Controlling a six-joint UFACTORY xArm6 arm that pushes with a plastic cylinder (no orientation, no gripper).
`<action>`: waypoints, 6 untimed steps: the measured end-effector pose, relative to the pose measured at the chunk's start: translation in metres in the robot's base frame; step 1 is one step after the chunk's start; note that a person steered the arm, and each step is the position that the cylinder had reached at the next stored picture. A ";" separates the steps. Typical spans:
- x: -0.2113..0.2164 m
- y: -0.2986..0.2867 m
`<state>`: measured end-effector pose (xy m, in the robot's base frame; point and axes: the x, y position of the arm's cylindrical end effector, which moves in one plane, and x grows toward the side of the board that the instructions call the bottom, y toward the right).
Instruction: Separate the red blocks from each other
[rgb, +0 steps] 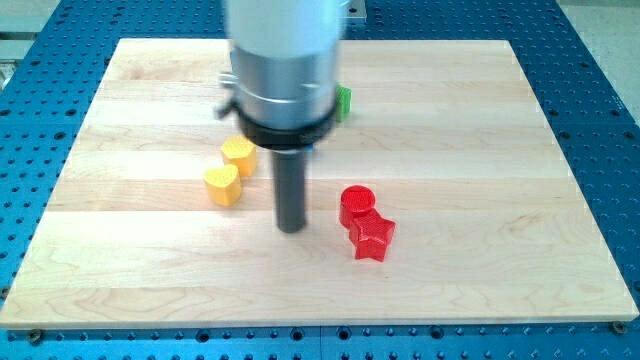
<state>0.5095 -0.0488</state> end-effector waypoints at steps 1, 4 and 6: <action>-0.008 0.037; 0.033 0.117; 0.039 0.073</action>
